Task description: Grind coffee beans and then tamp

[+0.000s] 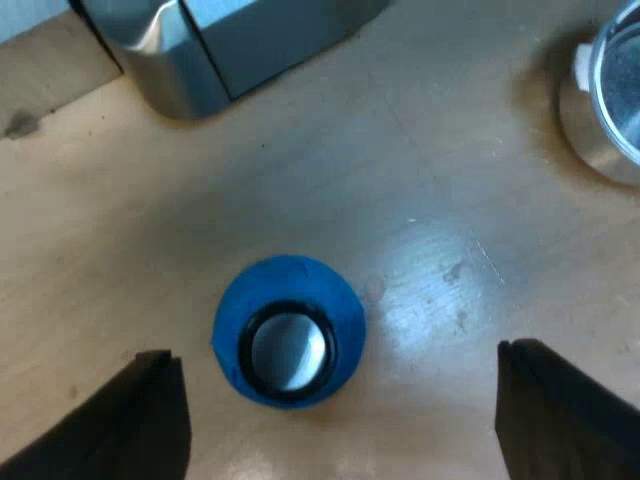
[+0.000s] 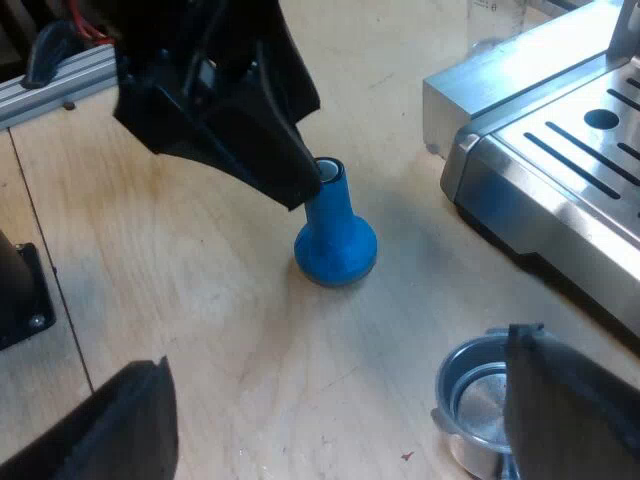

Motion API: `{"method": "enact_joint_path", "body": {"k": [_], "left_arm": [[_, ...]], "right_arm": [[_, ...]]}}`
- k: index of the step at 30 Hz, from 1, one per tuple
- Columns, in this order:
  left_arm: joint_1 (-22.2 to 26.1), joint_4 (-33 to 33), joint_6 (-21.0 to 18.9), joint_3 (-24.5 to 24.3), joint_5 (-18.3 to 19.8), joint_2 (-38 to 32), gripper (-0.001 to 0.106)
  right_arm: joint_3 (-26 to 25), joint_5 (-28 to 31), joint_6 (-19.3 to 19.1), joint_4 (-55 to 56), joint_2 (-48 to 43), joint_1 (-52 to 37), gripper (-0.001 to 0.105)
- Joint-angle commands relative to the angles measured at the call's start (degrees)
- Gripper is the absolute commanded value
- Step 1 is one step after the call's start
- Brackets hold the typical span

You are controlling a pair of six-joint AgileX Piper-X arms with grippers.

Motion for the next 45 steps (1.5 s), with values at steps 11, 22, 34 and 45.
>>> {"method": "enact_joint_path", "body": {"k": [11, 22, 34, 45], "left_arm": [[-0.3, -2.8, -0.2, -0.2, -0.8, 11.0, 0.066], [-0.3, -5.4, -0.2, -0.2, -0.8, 18.0, 0.066], [-0.3, -7.1, -0.1, -0.2, -0.6, 20.0, 0.066], [-0.3, -4.8, -0.1, -0.2, -1.0, 20.0, 0.011]], "right_arm": [[-0.1, -0.5, -0.6, 0.0, -0.2, 0.1, 0.069], [-0.1, -0.5, -0.6, 0.0, -0.2, 0.1, 0.069], [-0.1, -0.5, -0.5, 0.0, -0.2, 0.1, 0.069], [-0.1, -0.5, -0.5, 0.0, -0.2, 0.1, 0.069]]}}
